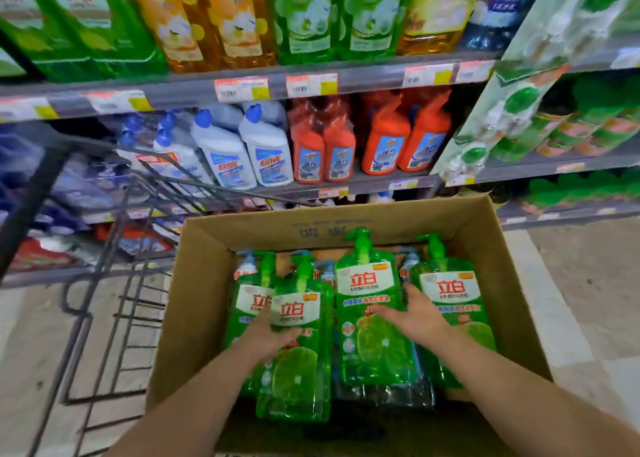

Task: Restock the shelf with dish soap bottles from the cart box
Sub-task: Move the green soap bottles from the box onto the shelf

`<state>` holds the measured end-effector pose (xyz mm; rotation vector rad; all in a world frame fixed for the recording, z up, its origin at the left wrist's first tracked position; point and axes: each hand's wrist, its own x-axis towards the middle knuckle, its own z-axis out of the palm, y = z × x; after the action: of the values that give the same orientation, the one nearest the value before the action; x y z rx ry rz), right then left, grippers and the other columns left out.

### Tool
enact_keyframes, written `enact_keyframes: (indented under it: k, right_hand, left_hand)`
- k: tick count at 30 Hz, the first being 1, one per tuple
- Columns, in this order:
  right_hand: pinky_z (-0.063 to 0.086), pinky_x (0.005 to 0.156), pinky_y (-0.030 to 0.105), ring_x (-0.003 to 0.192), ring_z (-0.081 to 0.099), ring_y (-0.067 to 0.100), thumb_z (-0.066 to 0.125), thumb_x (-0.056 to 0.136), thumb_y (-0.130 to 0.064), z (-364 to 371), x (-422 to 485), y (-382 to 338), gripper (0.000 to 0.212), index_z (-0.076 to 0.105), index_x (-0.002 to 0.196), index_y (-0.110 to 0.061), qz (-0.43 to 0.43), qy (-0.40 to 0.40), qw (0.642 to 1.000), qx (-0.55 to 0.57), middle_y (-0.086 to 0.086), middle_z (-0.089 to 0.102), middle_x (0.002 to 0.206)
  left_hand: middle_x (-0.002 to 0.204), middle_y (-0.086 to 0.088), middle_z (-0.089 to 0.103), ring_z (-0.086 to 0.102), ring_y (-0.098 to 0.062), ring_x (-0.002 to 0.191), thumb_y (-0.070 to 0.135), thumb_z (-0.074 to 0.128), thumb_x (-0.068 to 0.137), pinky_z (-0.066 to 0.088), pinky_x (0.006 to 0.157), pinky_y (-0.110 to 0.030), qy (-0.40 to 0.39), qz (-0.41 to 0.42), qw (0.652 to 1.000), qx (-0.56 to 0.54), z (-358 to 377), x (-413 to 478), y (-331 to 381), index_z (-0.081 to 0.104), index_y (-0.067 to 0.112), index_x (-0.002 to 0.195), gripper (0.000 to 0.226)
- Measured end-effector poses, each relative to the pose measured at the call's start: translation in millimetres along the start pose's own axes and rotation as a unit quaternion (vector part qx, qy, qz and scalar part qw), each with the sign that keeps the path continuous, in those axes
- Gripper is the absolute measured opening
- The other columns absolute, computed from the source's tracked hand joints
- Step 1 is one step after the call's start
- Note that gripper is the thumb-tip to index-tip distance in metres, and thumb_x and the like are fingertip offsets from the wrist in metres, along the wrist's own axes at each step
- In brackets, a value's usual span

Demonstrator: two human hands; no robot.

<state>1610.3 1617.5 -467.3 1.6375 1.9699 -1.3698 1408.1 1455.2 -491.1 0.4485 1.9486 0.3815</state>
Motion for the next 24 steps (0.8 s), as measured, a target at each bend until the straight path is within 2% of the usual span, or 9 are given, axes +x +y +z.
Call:
enact_keyframes:
  k: [2, 3, 6, 8, 11, 13, 16, 19, 24]
  right_hand:
    - [0.039, 0.103, 0.036, 0.125, 0.048, 0.029, 0.069, 0.072, -0.056, 4, 8, 5, 0.093, 0.032, 0.142, -0.008, 0.043, -0.028, 0.999, 0.013, 0.012, 0.048, 0.14]
    - [0.04, 0.101, 0.035, 0.122, 0.051, 0.028, 0.069, 0.072, -0.057, 5, 11, 7, 0.093, 0.032, 0.141, -0.008, 0.056, -0.042, 0.997, 0.019, 0.012, 0.05, 0.138]
    - [0.044, 0.085, 0.027, 0.092, 0.056, 0.017, 0.074, 0.071, -0.049, 10, 17, 12, 0.073, 0.046, 0.127, -0.013, 0.058, -0.052, 0.994, 0.075, 0.003, 0.061, 0.115]
    - [0.043, 0.082, 0.026, 0.085, 0.056, 0.014, 0.079, 0.069, -0.041, 11, 19, 12, 0.07, 0.047, 0.125, -0.013, 0.069, -0.057, 0.988, 0.125, 0.002, 0.062, 0.107]
    - [0.043, 0.082, 0.029, 0.089, 0.055, 0.018, 0.083, 0.064, -0.035, 12, 22, 13, 0.08, 0.041, 0.127, -0.008, 0.095, -0.053, 0.98, 0.169, 0.004, 0.06, 0.113]
    - [0.041, 0.085, 0.03, 0.091, 0.051, 0.017, 0.084, 0.064, -0.035, 12, 21, 13, 0.085, 0.038, 0.13, -0.007, 0.106, -0.053, 0.976, 0.183, 0.005, 0.057, 0.117]
    - [0.041, 0.092, 0.033, 0.092, 0.051, 0.017, 0.084, 0.063, -0.034, 11, 20, 12, 0.083, 0.041, 0.129, -0.008, 0.102, -0.065, 0.971, 0.205, 0.009, 0.058, 0.125]
    - [0.041, 0.093, 0.034, 0.104, 0.053, 0.022, 0.084, 0.062, -0.034, 11, 18, 14, 0.089, 0.038, 0.133, -0.009, 0.1, -0.061, 0.969, 0.217, 0.006, 0.057, 0.123]
    - [0.045, 0.086, 0.032, 0.093, 0.056, 0.021, 0.086, 0.06, -0.03, 13, 19, 14, 0.07, 0.043, 0.114, -0.016, 0.087, -0.031, 0.967, 0.239, 0.003, 0.061, 0.107]
  left_hand:
    - [0.133, -0.01, 0.056, 0.052, -0.029, 0.122, 0.033, 0.07, 0.082, 0.042, 0.103, -0.038, -0.002, -0.031, 0.998, -0.052, 5, 2, -5, 0.05, 0.014, 0.13, 0.056]
    - [0.133, -0.01, 0.056, 0.051, -0.029, 0.122, 0.032, 0.071, 0.081, 0.042, 0.102, -0.039, -0.002, -0.043, 0.996, -0.082, 7, 2, -7, 0.051, 0.014, 0.128, 0.054]
    - [0.13, -0.009, 0.058, 0.053, -0.027, 0.117, 0.028, 0.071, 0.081, 0.036, 0.105, -0.043, -0.017, -0.062, 0.985, -0.157, 14, 2, -12, 0.053, 0.018, 0.121, 0.044]
    - [0.131, -0.009, 0.057, 0.051, -0.028, 0.119, 0.029, 0.071, 0.08, 0.034, 0.105, -0.045, -0.021, -0.072, 0.981, -0.181, 16, 3, -14, 0.051, 0.017, 0.123, 0.049]
    - [0.131, -0.012, 0.057, 0.051, -0.03, 0.12, 0.032, 0.076, 0.074, 0.035, 0.105, -0.046, -0.022, -0.089, 0.974, -0.206, 17, 3, -14, 0.049, 0.013, 0.129, 0.064]
    - [0.126, -0.011, 0.06, 0.056, -0.026, 0.106, 0.033, 0.078, 0.072, 0.039, 0.098, -0.042, -0.02, -0.098, 0.97, -0.222, 18, 2, -13, 0.055, 0.016, 0.116, 0.052]
    - [0.116, -0.007, 0.062, 0.051, -0.018, 0.086, 0.032, 0.078, 0.072, 0.038, 0.09, -0.038, -0.012, -0.104, 0.963, -0.246, 21, 1, -14, 0.057, 0.022, 0.102, 0.039]
    - [0.103, -0.004, 0.06, 0.05, -0.016, 0.078, 0.028, 0.081, 0.069, 0.039, 0.09, -0.039, 0.005, -0.109, 0.957, -0.27, 22, 0, -15, 0.051, 0.015, 0.114, 0.056]
    - [0.108, -0.005, 0.06, 0.054, -0.028, 0.106, 0.02, 0.085, 0.064, 0.041, 0.092, -0.044, -0.043, -0.116, 0.953, -0.275, 12, 0, -17, 0.041, 0.012, 0.125, 0.075]
